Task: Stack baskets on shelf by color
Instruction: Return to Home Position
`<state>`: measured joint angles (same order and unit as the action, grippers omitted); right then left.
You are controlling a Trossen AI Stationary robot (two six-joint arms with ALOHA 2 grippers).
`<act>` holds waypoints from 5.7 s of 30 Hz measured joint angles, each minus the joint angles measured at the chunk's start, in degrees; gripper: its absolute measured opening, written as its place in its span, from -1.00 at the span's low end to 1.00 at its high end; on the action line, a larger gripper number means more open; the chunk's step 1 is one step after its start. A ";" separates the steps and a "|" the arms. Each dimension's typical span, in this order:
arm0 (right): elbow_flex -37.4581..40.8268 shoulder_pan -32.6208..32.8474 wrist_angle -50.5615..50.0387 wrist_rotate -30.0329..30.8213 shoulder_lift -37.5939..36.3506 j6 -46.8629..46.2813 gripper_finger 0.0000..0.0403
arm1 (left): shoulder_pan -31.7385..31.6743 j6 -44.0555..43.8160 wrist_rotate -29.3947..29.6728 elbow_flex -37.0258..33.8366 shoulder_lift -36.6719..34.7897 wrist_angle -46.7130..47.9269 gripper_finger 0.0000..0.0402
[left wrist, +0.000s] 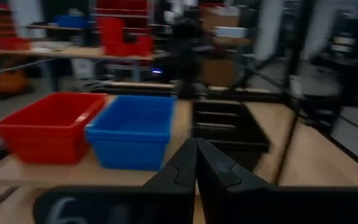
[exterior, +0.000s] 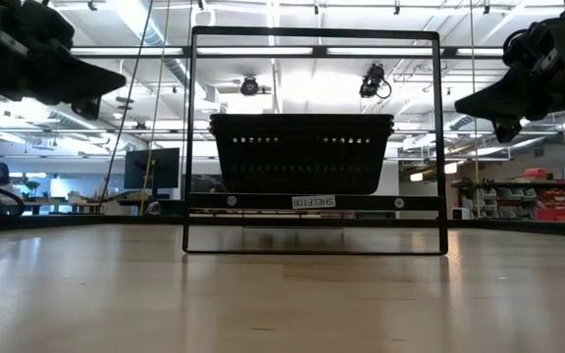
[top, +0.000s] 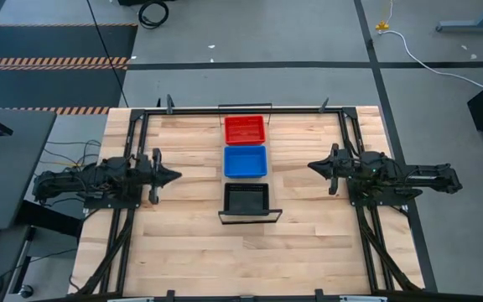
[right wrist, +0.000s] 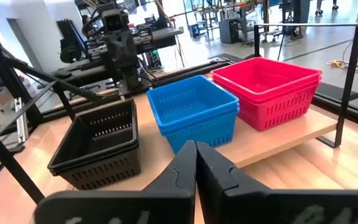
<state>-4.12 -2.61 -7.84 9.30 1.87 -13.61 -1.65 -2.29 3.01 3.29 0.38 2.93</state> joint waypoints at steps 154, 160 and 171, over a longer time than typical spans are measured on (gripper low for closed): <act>0.00 0.11 4.77 -1.49 0.00 -1.85 -0.93 | -0.04 -2.01 2.06 -2.91 1.10 -5.74 -0.91; 0.00 0.12 4.76 -1.51 -0.01 -1.83 -0.93 | -0.04 -2.01 2.05 -2.91 1.11 -5.74 -0.87; 0.00 0.11 4.75 -1.51 0.00 -1.83 -0.93 | -0.05 -2.01 2.06 -2.91 1.10 -5.74 -0.88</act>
